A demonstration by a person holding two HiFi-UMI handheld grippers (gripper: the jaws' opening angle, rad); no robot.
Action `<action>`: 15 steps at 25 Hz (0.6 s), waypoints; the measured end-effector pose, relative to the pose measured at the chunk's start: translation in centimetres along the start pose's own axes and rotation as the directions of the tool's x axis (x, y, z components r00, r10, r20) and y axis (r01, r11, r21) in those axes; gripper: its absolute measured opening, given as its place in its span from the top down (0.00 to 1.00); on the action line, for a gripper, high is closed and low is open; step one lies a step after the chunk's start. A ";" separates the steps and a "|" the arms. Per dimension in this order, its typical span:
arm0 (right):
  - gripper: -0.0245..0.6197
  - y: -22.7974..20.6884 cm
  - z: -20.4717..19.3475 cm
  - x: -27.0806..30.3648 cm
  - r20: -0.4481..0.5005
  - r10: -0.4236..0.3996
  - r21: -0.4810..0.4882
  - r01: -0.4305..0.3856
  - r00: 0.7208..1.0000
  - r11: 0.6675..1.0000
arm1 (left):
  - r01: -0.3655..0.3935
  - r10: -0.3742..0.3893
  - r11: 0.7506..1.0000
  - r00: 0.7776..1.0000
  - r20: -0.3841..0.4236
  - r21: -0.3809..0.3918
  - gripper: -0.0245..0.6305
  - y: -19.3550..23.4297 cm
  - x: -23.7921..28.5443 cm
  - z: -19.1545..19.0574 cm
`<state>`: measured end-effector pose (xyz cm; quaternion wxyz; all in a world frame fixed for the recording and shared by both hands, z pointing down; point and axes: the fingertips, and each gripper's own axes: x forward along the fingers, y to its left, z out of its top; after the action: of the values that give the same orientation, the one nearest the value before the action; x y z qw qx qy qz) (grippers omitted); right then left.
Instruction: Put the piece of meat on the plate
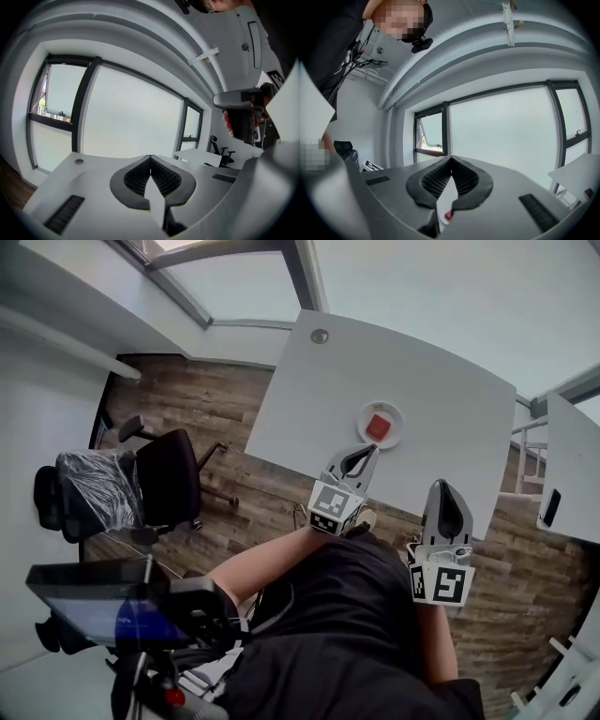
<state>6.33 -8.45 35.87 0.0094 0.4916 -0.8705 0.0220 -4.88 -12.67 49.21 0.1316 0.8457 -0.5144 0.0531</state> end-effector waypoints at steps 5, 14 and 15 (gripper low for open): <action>0.95 1.3 1.0 -1.8 0.013 0.013 0.001 -0.013 1.000 1.000 | -0.035 0.030 0.998 0.996 0.085 0.057 0.95 -2.5 -4.2 4.3; 0.95 2.2 -0.1 -1.5 -0.006 0.006 -0.014 -0.006 1.000 1.000 | -0.067 0.054 0.996 0.975 0.217 0.051 0.95 -3.5 -6.5 6.2; 0.95 2.1 -0.1 -1.5 0.000 0.003 -0.014 -0.003 1.000 1.000 | -0.073 0.061 0.996 0.974 0.217 0.047 0.95 -3.4 -6.6 6.3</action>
<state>5.24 -6.09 35.87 0.0131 0.4902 -0.8714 0.0159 -5.29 -7.25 41.11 0.0498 0.8319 -0.5524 -0.0205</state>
